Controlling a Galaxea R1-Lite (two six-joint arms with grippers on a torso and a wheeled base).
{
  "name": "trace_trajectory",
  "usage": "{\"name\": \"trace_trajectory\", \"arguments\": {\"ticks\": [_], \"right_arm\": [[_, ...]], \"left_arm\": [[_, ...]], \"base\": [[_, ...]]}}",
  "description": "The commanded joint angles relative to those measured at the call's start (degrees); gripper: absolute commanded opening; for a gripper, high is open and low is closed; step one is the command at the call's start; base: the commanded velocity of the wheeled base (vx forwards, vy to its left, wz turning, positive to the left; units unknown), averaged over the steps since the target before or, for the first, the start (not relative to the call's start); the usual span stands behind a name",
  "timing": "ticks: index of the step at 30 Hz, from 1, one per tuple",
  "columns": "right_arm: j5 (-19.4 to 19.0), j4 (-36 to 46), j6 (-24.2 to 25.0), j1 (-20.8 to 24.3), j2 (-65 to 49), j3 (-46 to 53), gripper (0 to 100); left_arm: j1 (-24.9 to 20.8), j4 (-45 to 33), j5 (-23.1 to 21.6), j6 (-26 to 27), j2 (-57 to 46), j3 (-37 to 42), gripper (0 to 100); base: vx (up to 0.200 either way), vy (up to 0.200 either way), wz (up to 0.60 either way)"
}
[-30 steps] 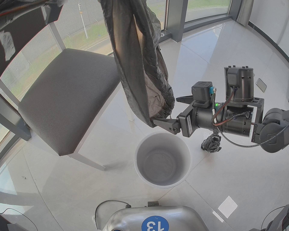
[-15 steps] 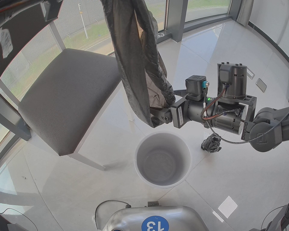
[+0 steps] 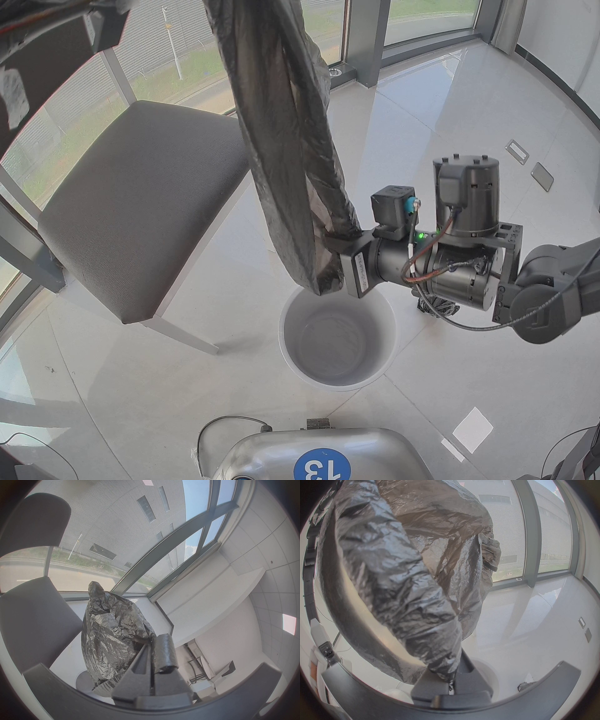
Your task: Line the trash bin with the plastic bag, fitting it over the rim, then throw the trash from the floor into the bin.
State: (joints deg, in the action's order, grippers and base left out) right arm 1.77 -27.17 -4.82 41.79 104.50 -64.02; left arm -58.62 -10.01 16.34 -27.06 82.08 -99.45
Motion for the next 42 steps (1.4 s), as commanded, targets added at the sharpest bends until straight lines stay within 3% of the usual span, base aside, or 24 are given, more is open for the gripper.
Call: {"name": "trace_trajectory", "arguments": {"ticks": [1, 7, 17, 21, 29, 42], "right_arm": [[3.0, 0.0, 0.5, 1.9, -7.3, 10.4, 0], [4.3, 0.3, 3.1, 6.3, -19.4, 28.7, 0], [3.5, 0.7, 3.1, 5.9, -29.4, 49.5, 0], [1.4, 0.7, 3.2, 4.0, -30.4, 54.1, 0], [-4.1, 0.4, 3.1, 3.9, -24.8, 53.7, 0], [-4.7, -5.2, 3.1, 3.8, -4.1, 39.9, 0]], "left_arm": [[0.3, -3.4, 0.2, 0.2, -0.1, 5.5, 0], [0.2, -11.8, 0.4, 0.3, 0.1, 12.8, 0], [-1.5, -28.1, 0.2, 0.1, 3.4, 13.0, 0], [-1.5, -31.7, 0.1, -0.1, 3.6, 13.1, 0], [-1.6, -35.1, 0.1, -0.2, 3.5, 15.5, 0], [-1.1, -36.0, 0.1, 0.1, 6.1, 15.3, 0]], "base": [[0.000, 0.000, 0.00], [0.000, 0.000, 0.00], [0.000, 0.000, 0.00], [0.000, 0.000, 0.00], [0.000, 0.000, 0.00], [0.000, 0.000, 0.00]]}}
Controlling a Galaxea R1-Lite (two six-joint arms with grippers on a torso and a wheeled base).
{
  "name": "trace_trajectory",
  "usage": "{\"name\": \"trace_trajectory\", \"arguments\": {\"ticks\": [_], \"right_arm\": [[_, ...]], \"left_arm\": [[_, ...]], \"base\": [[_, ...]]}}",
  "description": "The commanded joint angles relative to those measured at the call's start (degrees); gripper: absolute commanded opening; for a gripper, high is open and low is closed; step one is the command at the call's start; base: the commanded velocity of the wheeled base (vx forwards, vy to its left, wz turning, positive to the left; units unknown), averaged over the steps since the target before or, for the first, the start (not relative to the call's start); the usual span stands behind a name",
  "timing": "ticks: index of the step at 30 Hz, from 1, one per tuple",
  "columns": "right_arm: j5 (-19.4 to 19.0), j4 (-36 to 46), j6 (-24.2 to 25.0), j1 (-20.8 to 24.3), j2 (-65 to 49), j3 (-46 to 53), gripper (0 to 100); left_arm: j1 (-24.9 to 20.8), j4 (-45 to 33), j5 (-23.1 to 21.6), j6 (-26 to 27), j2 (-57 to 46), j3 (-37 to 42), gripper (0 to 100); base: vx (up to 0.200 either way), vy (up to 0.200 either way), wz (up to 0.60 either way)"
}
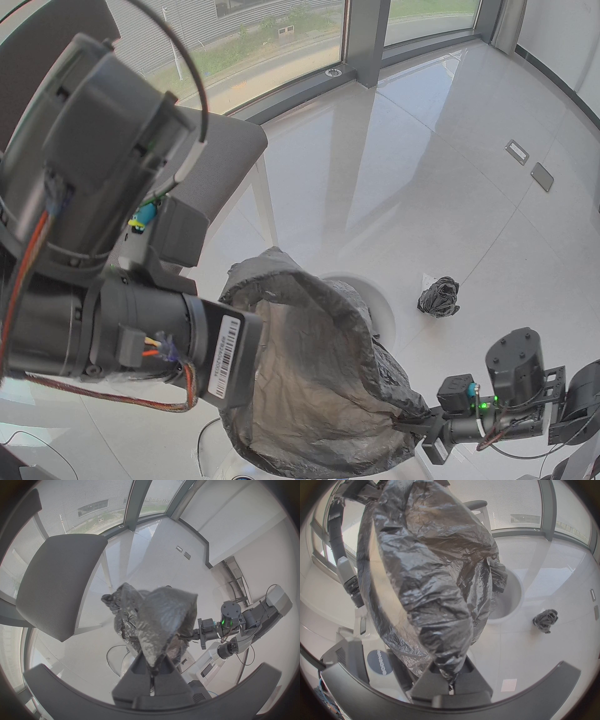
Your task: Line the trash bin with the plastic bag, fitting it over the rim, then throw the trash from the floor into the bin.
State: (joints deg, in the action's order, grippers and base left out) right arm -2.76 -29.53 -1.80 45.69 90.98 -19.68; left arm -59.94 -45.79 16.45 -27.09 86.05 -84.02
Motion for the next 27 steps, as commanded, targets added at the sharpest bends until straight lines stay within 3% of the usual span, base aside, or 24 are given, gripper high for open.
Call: {"name": "trace_trajectory", "arguments": {"ticks": [1, 5, 10, 21, 27], "right_arm": [[-0.1, -5.2, 0.1, -0.3, 11.3, -4.7, 0], [-0.1, -9.1, 0.5, -1.0, 13.8, -4.5, 0], [-0.1, -9.8, 0.0, -5.3, 12.8, -1.5, 0], [-0.1, -13.8, -0.9, -14.5, 8.8, 14.0, 0], [-0.5, -20.8, -0.8, -17.2, 8.8, 19.6, 0]], "left_arm": [[0.4, 0.1, -0.3, 0.0, 3.2, -0.1, 0], [1.1, 0.9, -2.9, 0.0, 6.2, -1.2, 0], [1.2, 1.6, -6.3, -0.7, 12.6, -6.2, 0], [3.3, 9.6, -13.9, -4.2, 24.0, -10.6, 0], [5.9, 11.8, -14.8, -7.1, 27.9, -12.0, 0]], "base": [[0.000, 0.000, 0.00], [0.000, 0.000, 0.00], [0.000, 0.000, 0.00], [0.000, 0.000, 0.00], [0.000, 0.000, 0.00]]}}
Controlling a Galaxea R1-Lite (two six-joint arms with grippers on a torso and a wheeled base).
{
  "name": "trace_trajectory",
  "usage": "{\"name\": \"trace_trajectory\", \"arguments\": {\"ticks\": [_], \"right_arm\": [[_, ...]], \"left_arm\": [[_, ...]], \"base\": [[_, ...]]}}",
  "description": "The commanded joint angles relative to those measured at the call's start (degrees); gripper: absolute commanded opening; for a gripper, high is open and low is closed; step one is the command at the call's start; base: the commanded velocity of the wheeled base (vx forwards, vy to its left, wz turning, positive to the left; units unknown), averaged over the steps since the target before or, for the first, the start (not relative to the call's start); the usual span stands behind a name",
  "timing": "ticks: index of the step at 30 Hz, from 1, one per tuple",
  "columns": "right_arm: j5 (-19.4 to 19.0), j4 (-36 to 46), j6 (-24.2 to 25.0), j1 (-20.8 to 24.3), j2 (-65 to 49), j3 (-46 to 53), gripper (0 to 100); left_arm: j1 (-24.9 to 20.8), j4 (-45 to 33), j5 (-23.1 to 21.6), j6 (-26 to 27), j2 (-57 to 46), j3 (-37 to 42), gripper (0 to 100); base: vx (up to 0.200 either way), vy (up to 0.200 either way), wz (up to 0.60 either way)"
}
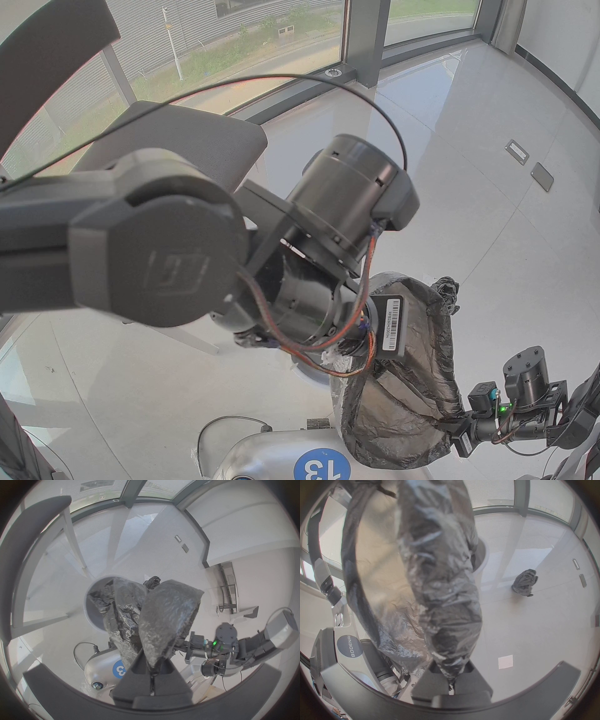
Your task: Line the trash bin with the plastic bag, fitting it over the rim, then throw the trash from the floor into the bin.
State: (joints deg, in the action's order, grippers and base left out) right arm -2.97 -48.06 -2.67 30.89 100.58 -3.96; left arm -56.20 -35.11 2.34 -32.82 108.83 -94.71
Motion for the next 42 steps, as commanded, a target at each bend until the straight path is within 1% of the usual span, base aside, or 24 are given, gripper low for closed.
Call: {"name": "trace_trajectory", "arguments": {"ticks": [1, 4, 9, 11, 12, 17, 20, 22, 25, 26, 30, 33, 36, 38, 40, 42], "right_arm": [[-0.9, -5.2, 0.1, -2.9, -1.3, 4.0, 0], [-1.1, -7.8, 0.1, -3.0, -2.9, 4.0, 0], [-1.0, -8.2, 0.0, -3.0, -2.8, 2.7, 0], [-1.0, -8.2, 0.0, -3.0, -2.8, 2.7, 0], [-1.1, -8.2, 0.1, -3.2, -2.1, -0.5, 0], [-1.1, -8.1, -0.2, -3.3, 3.9, -10.0, 0], [-1.1, -8.0, -1.0, -4.4, 8.5, -16.2, 0], [-1.1, -7.8, -2.2, -5.8, 11.3, -20.2, 0], [-1.1, -7.8, -3.6, -7.0, 13.1, -23.1, 0], [-1.1, -7.8, -4.4, -8.1, 14.3, -24.6, 0], [-1.1, -7.7, -4.9, -10.0, 15.2, -25.2, 0], [-1.2, -7.8, -4.9, -10.7, 14.9, -25.4, 0], [-2.2, -7.8, -4.9, -10.8, 14.7, -26.2, 0], [-2.2, -7.8, -4.8, -10.5, 14.4, -27.1, 0], [-2.2, -7.8, -4.8, -10.1, 13.8, -28.3, 0], [-2.3, -7.8, -4.8, -9.2, 12.8, -30.1, 0]], "left_arm": [[3.5, 1.4, -1.7, -1.5, 6.1, -2.2, 0], [5.9, 1.4, -2.8, -2.3, 6.9, -2.8, 0], [10.0, 1.4, -2.9, -3.2, 8.1, -3.0, 0], [10.0, 1.4, -2.9, -3.2, 8.1, -3.0, 0], [12.2, 1.4, -2.7, -3.2, 7.8, -2.8, 0], [15.9, 1.4, -2.2, -2.9, 6.0, -2.4, 0], [16.6, 1.3, -1.9, -2.5, 5.6, -1.7, 0], [16.6, 1.5, -0.8, -2.3, 5.2, 0.0, 0], [16.6, 2.2, 0.8, -0.8, 4.7, 2.5, 0], [16.3, 4.4, 2.4, 1.5, 4.6, 5.6, 0], [15.3, 11.9, 6.9, 8.4, 6.0, 10.2, 0], [14.7, 16.3, 10.1, 13.7, 8.9, 10.2, 0], [14.2, 20.4, 13.4, 19.9, 11.3, 10.1, 0], [14.0, 25.6, 16.7, 25.5, 12.7, 10.3, 0], [14.1, 28.8, 18.1, 28.7, 13.7, 10.6, 0], [14.2, 30.0, 19.4, 31.1, 14.1, 11.0, 0]], "base": [[0.000, 0.000, 0.00], [0.000, 0.000, 0.00], [0.000, 0.000, 0.00], [0.000, 0.000, 0.00], [0.000, 0.000, 0.00], [0.000, 0.000, 0.00], [0.000, 0.000, 0.00], [0.000, 0.000, 0.00], [0.000, 0.000, 0.00], [0.000, 0.000, 0.00], [0.000, 0.000, 0.00], [0.000, 0.000, 0.00], [0.000, 0.000, 0.00], [0.000, 0.000, 0.00], [0.000, 0.000, 0.00], [0.000, 0.000, 0.00]]}}
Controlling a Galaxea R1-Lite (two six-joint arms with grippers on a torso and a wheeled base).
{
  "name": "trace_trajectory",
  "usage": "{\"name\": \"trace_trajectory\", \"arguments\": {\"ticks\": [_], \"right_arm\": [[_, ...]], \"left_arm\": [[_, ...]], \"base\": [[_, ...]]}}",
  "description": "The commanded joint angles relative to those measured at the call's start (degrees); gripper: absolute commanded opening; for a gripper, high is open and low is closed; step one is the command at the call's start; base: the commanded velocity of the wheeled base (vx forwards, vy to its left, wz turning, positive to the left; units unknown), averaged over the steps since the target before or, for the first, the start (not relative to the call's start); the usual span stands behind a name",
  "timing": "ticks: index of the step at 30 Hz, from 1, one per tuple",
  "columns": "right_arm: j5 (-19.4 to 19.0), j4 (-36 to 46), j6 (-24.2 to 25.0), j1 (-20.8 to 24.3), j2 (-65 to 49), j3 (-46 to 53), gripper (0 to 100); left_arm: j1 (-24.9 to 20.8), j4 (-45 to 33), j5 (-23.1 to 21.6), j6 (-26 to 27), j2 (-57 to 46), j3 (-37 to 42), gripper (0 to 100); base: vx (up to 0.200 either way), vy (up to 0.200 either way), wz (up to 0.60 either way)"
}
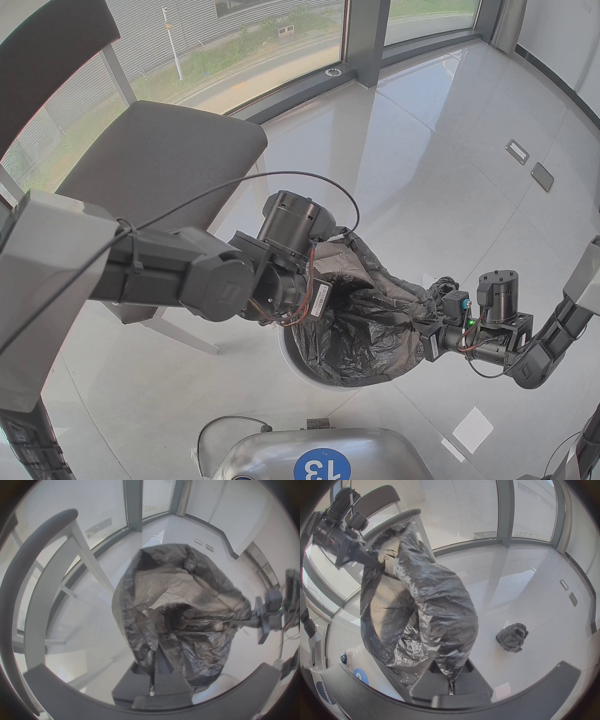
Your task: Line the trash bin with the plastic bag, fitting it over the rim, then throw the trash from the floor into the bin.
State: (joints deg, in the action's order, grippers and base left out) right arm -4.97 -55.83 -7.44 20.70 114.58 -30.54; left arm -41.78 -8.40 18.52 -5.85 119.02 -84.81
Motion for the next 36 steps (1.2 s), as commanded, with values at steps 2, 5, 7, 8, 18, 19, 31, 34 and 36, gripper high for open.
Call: {"name": "trace_trajectory", "arguments": {"ticks": [2, 5, 7, 8, 18, 19, 31, 34, 36], "right_arm": [[-0.3, 0.0, 0.0, 2.2, -2.0, -4.7, 0], [-0.2, 0.6, 0.1, 5.7, -4.6, -5.5, 0], [-0.1, 1.7, 0.1, 7.2, -5.8, -4.8, 0], [-0.1, 1.7, 0.1, 7.2, -5.8, -4.8, 0], [0.2, 3.4, -7.0, -5.2, -7.8, 6.4, 0], [0.2, 3.5, -7.4, -5.9, -8.0, 6.5, 0], [0.7, 7.2, -8.7, -5.4, -10.0, 7.1, 0], [0.7, 8.5, -8.8, -5.5, -10.4, 8.0, 0], [0.7, 9.7, -9.0, -5.5, -11.2, 8.5, 0]], "left_arm": [[0.0, 3.3, 4.0, 4.5, 3.9, 1.9, 0], [0.5, 3.6, 4.1, 4.6, 2.4, 5.3, 0], [0.8, 3.6, 4.1, 4.6, 0.9, 8.0, 0], [0.8, 3.6, 4.1, 4.6, 0.9, 8.0, 0], [0.5, 3.8, 3.5, 3.9, 7.0, 2.3, 0], [0.3, 3.7, 3.5, 3.8, 7.6, 1.3, 0], [2.1, -11.8, 2.4, -4.9, -1.8, 0.5, 0], [1.7, -16.1, 1.4, -6.9, -5.0, 1.3, 0], [1.4, -18.8, 1.0, -7.7, -6.8, 1.7, 0]], "base": [[0.000, 0.000, 0.00], [0.000, 0.000, 0.00], [0.000, 0.000, 0.00], [0.000, 0.000, 0.00], [0.000, 0.000, 0.00], [0.000, 0.000, 0.00], [0.000, 0.000, 0.00], [0.000, 0.000, 0.00], [0.000, 0.000, 0.00]]}}
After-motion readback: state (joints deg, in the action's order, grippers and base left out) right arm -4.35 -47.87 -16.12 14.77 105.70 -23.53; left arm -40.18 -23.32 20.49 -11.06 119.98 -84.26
